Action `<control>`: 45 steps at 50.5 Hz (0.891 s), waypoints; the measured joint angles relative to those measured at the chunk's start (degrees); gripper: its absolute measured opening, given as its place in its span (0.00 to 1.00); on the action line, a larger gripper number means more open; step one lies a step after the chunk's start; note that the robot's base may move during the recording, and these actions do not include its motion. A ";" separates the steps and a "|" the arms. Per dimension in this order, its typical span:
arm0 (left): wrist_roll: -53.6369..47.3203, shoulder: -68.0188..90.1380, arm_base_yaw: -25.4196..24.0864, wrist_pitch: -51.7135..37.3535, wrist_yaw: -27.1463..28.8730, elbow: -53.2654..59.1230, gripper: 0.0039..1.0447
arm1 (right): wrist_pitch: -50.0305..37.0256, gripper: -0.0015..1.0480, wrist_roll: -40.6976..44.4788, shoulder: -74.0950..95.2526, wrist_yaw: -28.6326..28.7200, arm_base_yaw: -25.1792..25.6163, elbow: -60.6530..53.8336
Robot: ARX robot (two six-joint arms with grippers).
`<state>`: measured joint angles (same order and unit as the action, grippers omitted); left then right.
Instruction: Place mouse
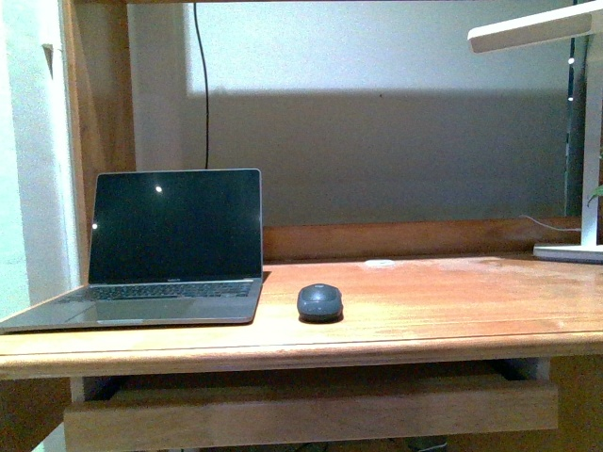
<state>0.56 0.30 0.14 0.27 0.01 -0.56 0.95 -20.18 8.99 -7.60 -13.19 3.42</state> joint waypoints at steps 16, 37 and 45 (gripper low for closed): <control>-0.04 -0.04 0.00 -0.02 0.02 0.00 0.93 | -1.01 0.36 18.56 -8.57 6.64 11.67 -2.51; -0.04 -0.04 0.00 0.00 0.02 0.00 0.93 | -0.94 0.07 19.93 -8.68 7.45 12.96 -2.51; -0.04 -0.04 0.00 0.00 0.00 0.00 0.93 | -0.94 0.31 19.93 -8.68 7.45 12.96 -2.51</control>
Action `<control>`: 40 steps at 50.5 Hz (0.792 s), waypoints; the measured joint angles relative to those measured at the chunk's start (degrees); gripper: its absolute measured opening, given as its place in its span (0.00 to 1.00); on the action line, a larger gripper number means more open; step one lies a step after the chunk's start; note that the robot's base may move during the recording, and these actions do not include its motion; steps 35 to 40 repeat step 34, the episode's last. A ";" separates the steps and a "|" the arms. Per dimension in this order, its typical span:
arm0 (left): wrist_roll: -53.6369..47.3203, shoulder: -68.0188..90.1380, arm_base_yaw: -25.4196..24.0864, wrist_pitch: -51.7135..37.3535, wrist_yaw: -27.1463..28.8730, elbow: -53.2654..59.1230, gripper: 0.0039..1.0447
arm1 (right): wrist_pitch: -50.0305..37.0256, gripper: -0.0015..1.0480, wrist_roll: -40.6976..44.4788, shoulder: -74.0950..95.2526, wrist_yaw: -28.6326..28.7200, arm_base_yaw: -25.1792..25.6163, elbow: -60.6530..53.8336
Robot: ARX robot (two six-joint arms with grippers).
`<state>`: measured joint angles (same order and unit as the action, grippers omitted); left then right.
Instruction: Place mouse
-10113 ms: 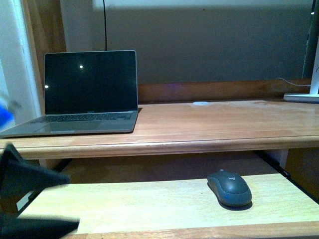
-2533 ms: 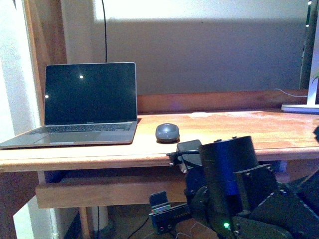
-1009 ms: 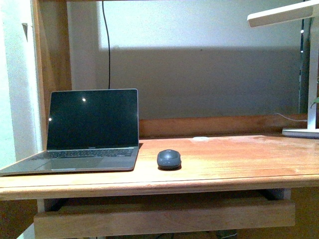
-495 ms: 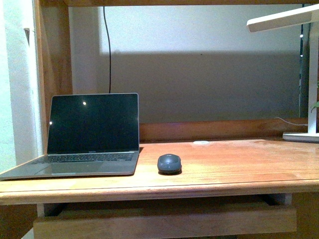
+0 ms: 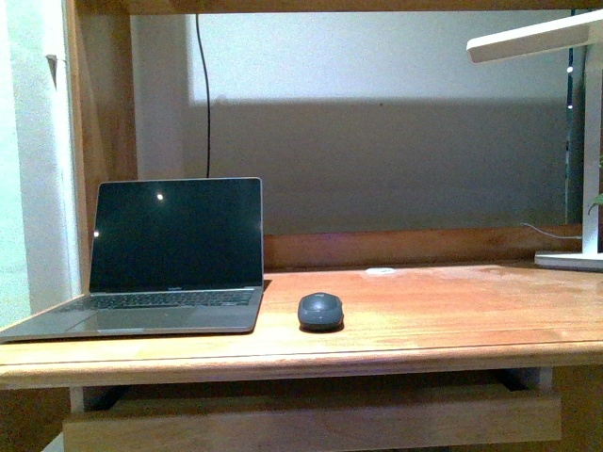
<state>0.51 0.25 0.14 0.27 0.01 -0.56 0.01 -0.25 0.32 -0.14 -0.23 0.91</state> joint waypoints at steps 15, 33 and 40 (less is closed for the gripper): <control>0.00 0.00 0.00 0.00 0.02 0.00 0.93 | 0.00 0.75 0.00 0.00 0.00 0.00 0.00; 0.00 0.00 0.00 0.00 0.02 0.00 0.93 | 0.00 0.93 0.00 0.00 0.00 0.00 0.00; 0.00 0.00 0.00 0.00 0.02 0.00 0.93 | 0.00 0.93 0.00 0.00 0.00 0.00 0.00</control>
